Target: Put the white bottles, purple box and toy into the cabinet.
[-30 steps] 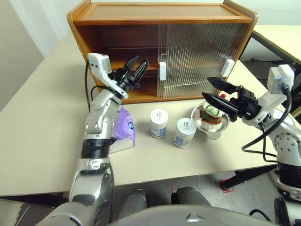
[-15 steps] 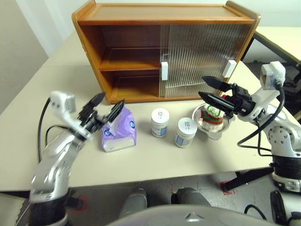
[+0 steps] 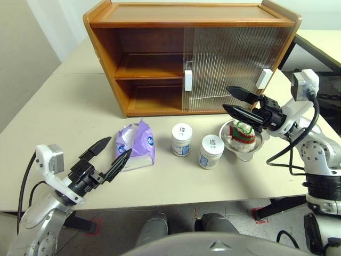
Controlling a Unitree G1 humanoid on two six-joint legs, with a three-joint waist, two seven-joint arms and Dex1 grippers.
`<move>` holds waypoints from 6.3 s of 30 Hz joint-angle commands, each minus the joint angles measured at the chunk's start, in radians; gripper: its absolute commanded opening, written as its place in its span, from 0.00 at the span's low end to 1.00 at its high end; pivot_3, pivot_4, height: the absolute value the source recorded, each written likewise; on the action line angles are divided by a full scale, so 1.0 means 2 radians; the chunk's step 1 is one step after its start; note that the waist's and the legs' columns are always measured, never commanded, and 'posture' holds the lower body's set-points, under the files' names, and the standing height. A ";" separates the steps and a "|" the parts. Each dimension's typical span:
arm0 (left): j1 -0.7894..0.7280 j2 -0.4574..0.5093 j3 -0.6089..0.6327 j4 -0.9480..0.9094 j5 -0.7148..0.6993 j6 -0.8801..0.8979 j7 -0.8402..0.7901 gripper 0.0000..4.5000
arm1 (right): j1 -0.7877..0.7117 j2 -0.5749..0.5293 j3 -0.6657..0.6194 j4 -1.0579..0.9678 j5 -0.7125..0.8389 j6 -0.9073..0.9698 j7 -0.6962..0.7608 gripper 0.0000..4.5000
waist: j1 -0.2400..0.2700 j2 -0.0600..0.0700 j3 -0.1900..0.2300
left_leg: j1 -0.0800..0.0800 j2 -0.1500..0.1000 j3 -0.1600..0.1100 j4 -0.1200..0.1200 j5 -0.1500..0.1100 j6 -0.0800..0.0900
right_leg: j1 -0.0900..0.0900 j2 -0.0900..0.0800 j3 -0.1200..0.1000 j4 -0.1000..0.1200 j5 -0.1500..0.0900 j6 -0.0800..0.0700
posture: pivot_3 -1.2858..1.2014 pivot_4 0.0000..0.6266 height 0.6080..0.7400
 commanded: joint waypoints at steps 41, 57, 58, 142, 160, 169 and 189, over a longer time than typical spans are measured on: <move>-0.062 0.000 -0.070 0.150 0.071 -0.087 -0.001 0.00 | -0.012 0.000 0.000 -0.010 -0.002 0.009 -0.007 1.00 | 0.000 0.001 0.001 | 0.000 0.000 0.000 -0.004 0.000 0.000 | -0.002 0.000 0.000 0.000 -0.002 -0.002 | 0.50 0.08 1.00; -0.267 0.044 -0.070 0.019 -0.018 0.122 0.123 0.00 | -0.006 0.016 0.009 -0.010 -0.012 -0.005 -0.005 1.00 | 0.001 -0.001 0.001 | 0.002 0.000 0.001 -0.004 0.001 0.000 | 0.001 0.001 0.000 0.000 0.002 0.002 | 0.50 0.06 1.00; -0.284 0.041 -0.072 0.021 -0.021 0.129 0.130 0.00 | -0.005 0.017 0.009 -0.011 -0.013 -0.006 -0.005 1.00 | 0.001 -0.001 0.001 | 0.002 0.000 0.001 -0.004 0.001 0.000 | 0.001 0.001 0.000 0.000 0.002 0.002 | 0.50 0.05 1.00; -0.441 -0.087 -0.154 0.235 0.108 0.009 0.132 0.01 | 0.003 0.017 0.004 -0.021 -0.013 -0.006 -0.017 1.00 | -0.007 -0.004 0.003 | 0.002 0.002 0.005 0.003 0.003 0.003 | 0.004 0.005 0.003 -0.002 0.005 0.005 | 0.48 0.05 1.00; -0.551 -0.125 -0.133 0.409 0.176 -0.102 0.216 0.01 | 0.008 0.017 -0.002 -0.034 -0.010 -0.009 -0.028 1.00 | -0.011 -0.004 0.003 | 0.002 0.001 0.006 0.004 0.004 0.004 | 0.004 0.006 0.004 -0.002 0.007 0.009 | 0.47 0.04 1.00; -0.608 -0.130 -0.133 0.498 0.189 -0.148 0.223 0.01 | 0.011 0.022 -0.001 -0.039 -0.011 -0.011 -0.036 1.00 | -0.016 -0.004 0.003 | 0.002 0.000 0.007 0.004 0.004 0.005 | 0.004 0.006 0.005 -0.003 0.009 0.012 | 0.46 0.04 1.00; -0.552 -0.121 -0.127 0.351 0.112 -0.119 0.143 0.05 | 0.011 0.022 0.002 -0.032 -0.014 -0.013 -0.033 1.00 | -0.022 -0.004 0.003 | 0.001 -0.002 0.009 0.004 0.004 0.006 | 0.005 0.007 0.004 -0.007 0.010 0.013 | 0.47 0.03 1.00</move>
